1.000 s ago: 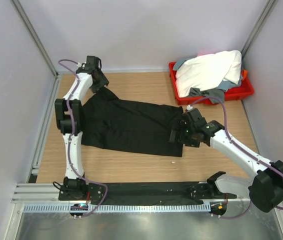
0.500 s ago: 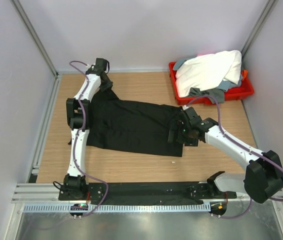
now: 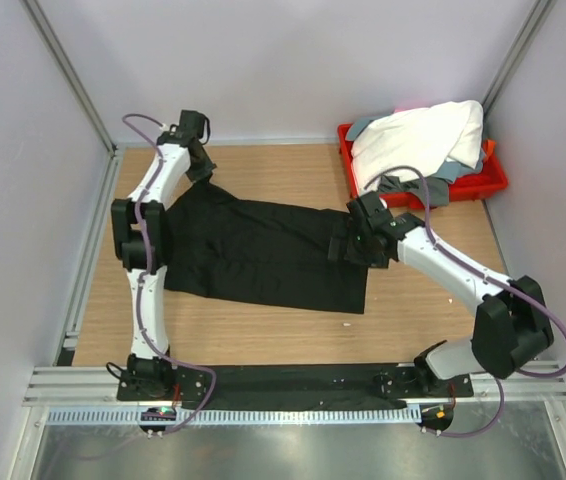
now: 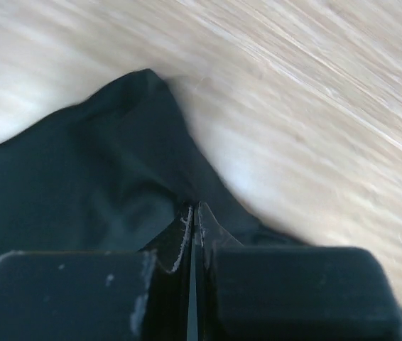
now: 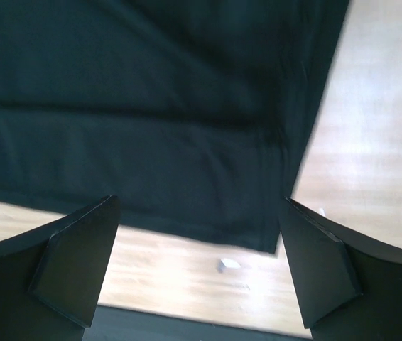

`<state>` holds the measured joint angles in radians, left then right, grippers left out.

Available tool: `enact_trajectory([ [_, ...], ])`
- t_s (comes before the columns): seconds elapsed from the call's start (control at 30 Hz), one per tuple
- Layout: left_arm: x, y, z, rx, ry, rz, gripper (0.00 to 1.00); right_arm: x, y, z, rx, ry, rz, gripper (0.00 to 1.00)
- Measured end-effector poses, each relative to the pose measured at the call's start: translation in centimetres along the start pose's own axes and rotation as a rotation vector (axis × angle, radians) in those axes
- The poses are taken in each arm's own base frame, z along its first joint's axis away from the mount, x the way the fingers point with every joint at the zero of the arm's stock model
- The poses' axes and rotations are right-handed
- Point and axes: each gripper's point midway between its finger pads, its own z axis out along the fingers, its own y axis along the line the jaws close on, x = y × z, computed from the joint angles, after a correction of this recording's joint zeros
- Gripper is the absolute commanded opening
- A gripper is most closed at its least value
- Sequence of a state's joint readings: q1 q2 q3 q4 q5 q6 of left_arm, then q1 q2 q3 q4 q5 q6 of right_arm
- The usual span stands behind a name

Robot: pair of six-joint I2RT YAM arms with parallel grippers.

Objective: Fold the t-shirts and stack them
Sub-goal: Fold the tshirt

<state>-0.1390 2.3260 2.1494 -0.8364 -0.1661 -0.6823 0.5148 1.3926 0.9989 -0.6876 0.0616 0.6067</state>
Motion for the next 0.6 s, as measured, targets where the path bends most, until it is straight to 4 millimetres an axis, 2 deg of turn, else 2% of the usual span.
enact_trajectory([
  [0.17,-1.2,2.3,-9.4,0.006,-0.096,0.007,0.0,-6.8,3.2,-0.7,-0.02,-0.118,-0.006,1.0],
  [0.27,-1.8,3.1,-13.7,0.026,-0.151,0.009,0.0,-10.8,4.2,-0.7,-0.018,-0.172,-0.002,1.0],
  [0.37,-0.5,4.6,-15.2,0.012,-0.146,0.015,0.0,-14.2,4.0,-0.1,-0.001,-0.206,0.017,1.0],
  [0.47,2.5,6.9,-14.8,-0.034,-0.087,0.038,0.0,-16.8,3.2,1.7,0.03,-0.206,0.034,1.0],
  [0.6,6.5,9.6,-13.2,-0.103,0.013,0.083,0.0,-17.8,1.9,5.8,0.081,-0.152,0.029,0.97],
])
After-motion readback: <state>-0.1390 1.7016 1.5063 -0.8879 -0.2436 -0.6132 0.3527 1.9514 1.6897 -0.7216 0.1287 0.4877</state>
